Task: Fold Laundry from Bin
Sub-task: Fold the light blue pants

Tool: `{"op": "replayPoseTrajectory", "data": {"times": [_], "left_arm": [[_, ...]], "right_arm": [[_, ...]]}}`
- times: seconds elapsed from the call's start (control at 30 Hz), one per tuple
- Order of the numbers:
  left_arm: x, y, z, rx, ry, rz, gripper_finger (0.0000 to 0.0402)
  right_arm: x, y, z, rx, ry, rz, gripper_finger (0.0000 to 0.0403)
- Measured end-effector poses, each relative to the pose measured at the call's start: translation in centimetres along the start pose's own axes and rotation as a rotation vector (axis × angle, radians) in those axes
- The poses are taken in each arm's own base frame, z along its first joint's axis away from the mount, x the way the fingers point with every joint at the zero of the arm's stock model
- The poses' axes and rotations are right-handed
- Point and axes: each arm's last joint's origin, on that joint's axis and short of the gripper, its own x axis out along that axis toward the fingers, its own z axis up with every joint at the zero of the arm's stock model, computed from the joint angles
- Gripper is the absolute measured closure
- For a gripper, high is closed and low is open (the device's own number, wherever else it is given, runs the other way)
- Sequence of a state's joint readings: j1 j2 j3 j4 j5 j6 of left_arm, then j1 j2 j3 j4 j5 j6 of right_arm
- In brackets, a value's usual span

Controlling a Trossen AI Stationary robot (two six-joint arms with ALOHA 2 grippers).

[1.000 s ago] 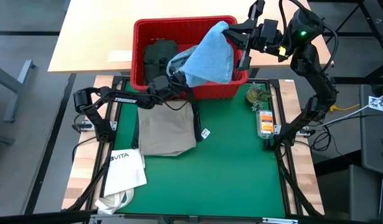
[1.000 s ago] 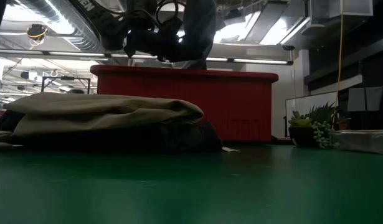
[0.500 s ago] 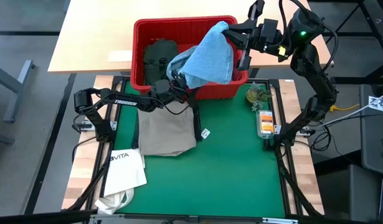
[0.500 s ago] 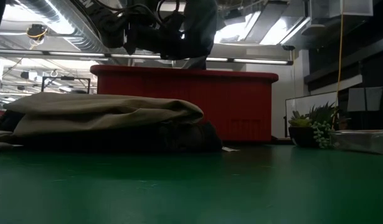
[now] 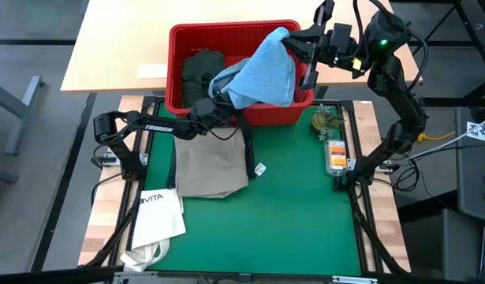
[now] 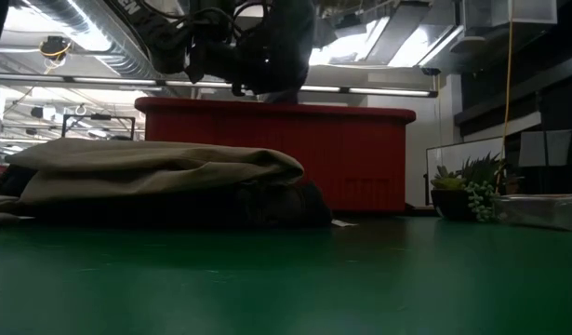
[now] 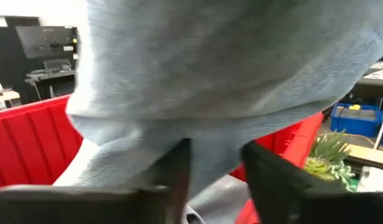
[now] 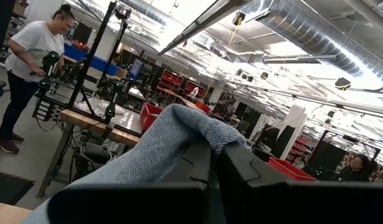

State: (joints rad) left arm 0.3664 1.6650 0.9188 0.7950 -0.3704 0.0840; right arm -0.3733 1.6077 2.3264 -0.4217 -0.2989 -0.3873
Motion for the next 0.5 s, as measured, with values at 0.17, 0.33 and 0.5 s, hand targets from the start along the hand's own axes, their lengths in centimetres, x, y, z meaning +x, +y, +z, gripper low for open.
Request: {"op": "replayPoseTrajectory", "data": {"times": [0.17, 0.33, 0.5], "left_arm": [[0.0, -0.1, 0.1, -0.004, -0.005, -0.003, 0.0389], [-0.3, -0.5, 0.5, -0.013, -0.017, -0.051, 0.0398], [-1.7, -0.8, 3.1, -0.058, -0.090, -0.094, 0.0400]], "right_arm": [[0.0, 0.0, 0.0, -0.002, 0.000, 0.001, 0.0391], [0.0, 0.0, -0.2, -0.018, 0.029, -0.015, 0.0391], [-1.0, -0.5, -0.6, -0.110, 0.151, -0.094, 0.0391]]}}
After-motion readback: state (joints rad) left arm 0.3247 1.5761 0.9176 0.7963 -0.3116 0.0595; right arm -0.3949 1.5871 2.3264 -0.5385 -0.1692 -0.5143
